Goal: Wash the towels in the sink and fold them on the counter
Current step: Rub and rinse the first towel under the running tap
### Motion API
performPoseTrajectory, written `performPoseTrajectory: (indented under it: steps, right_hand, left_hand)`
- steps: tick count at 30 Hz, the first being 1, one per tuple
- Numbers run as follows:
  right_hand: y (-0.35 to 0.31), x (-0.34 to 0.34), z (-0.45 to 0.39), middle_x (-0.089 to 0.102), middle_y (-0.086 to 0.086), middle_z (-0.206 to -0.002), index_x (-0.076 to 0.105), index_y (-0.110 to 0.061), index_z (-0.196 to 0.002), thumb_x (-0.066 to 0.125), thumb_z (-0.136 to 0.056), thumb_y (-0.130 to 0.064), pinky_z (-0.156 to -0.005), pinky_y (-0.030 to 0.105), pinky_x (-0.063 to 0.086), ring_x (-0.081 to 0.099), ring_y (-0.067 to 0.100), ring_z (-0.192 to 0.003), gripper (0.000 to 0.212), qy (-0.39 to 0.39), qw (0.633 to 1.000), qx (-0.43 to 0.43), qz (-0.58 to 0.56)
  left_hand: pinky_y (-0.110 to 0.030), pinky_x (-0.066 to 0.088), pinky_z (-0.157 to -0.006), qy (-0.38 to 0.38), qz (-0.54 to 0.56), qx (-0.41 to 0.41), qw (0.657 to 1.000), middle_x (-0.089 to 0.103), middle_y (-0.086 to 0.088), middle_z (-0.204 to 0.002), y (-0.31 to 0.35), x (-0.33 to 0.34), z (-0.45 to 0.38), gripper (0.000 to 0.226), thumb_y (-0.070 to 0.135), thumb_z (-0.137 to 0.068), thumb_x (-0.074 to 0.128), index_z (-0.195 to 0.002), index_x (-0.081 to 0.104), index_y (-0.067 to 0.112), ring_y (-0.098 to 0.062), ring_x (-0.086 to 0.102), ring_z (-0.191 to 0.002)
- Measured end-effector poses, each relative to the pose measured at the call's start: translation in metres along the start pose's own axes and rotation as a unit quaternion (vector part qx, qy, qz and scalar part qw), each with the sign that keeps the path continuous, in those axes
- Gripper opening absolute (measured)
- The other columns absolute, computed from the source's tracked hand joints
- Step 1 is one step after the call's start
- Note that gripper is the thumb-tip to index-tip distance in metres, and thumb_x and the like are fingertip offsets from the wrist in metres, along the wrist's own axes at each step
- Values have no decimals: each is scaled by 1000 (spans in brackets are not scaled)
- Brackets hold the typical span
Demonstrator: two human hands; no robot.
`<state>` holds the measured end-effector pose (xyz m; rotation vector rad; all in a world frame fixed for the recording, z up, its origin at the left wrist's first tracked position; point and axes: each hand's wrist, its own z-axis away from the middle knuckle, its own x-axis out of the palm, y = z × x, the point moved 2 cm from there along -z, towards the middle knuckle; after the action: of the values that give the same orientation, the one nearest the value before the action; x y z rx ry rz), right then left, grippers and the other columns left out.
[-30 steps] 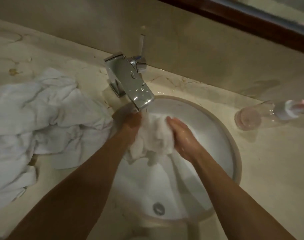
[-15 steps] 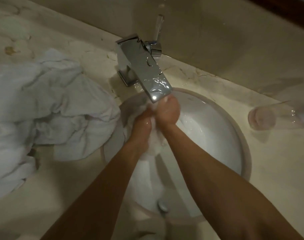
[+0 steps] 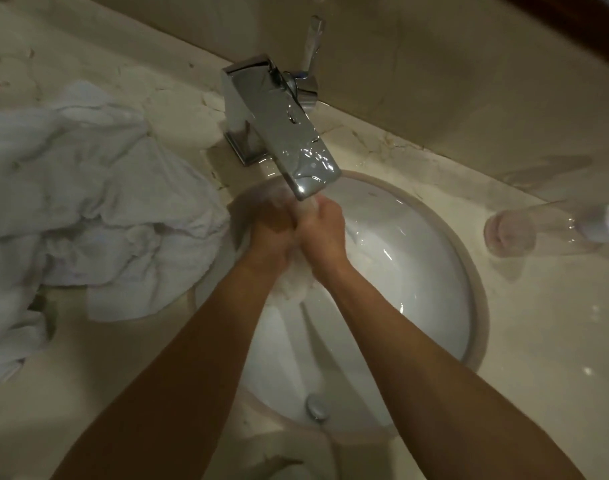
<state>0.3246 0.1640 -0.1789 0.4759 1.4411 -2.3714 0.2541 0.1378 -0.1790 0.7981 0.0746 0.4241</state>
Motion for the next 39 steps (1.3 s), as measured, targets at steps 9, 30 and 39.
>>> performPoseTrajectory:
  steps: [9, 30, 39]
  right_hand:
    - [-10, 6, 16, 62, 2, -69, 62, -11, -69, 65, -82, -38, -61, 38, 52, 56, 17, -65, 29, -90, 995, -9, 39]
    - [-1, -18, 34, 72, 5, -105, 70, -17, -103, 32, -106, -48, -87, 34, 47, 65, 21, -99, 49, -69, 995, 2, 75]
    - [-12, 16, 5, 68, 12, -105, 68, -11, -109, 45, -81, -67, -73, 33, 45, 64, 27, -95, 67, -70, 988, -22, 136]
  left_hand:
    - [-29, 47, -83, 27, 129, -14, 991, 58, -7, -98, -7, -22, -10, 22, 6, -104, 34, -119, 50, 9, -18, 58, -92]
    - [-41, 47, -102, 11, -118, -16, 993, 68, -18, -117, -9, -14, -2, 52, 48, -100, 42, -113, 68, 5, -31, 63, -112]
    - [-19, 51, -72, -33, -20, -20, 999, 59, 6, -111, -12, -25, -2, 43, 40, -107, 32, -130, 57, 13, -16, 59, -110]
